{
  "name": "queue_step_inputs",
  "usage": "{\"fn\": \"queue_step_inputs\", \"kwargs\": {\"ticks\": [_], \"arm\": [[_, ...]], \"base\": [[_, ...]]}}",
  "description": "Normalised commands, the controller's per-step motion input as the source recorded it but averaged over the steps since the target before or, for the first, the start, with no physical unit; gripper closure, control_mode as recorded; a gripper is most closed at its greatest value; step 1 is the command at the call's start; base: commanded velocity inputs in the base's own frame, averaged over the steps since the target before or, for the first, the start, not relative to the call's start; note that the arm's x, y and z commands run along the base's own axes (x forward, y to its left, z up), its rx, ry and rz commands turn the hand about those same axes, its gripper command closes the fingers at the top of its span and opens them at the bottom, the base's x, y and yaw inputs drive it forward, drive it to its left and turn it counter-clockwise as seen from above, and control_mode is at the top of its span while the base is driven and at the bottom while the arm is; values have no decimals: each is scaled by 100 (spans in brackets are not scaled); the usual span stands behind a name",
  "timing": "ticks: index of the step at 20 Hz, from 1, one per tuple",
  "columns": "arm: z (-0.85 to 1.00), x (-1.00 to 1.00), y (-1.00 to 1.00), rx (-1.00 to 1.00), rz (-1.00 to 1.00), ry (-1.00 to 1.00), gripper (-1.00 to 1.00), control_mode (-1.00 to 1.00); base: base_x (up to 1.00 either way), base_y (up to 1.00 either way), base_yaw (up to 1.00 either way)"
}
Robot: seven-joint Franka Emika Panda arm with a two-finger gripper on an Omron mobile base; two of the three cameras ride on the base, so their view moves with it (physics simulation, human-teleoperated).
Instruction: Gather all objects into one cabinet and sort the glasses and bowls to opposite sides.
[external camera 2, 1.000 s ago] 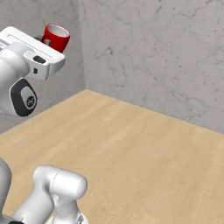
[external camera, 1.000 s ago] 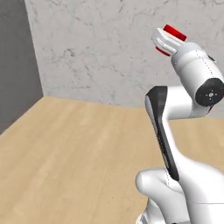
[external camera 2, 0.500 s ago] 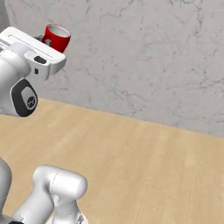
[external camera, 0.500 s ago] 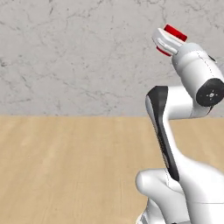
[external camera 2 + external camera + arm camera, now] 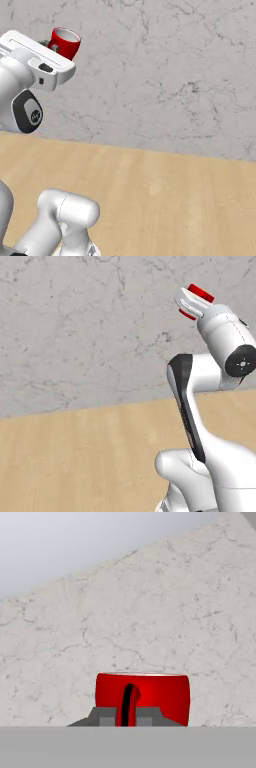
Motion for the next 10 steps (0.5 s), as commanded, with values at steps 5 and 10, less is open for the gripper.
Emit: {"fn": "queue_step_inputs", "kwargs": {"ticks": [5,10], "arm": [[0,0,0,0,0,0,100,100],[0,0,0,0,0,0,100,100]], "base": [[74,-100,-38],[53,-100,-37]]}}
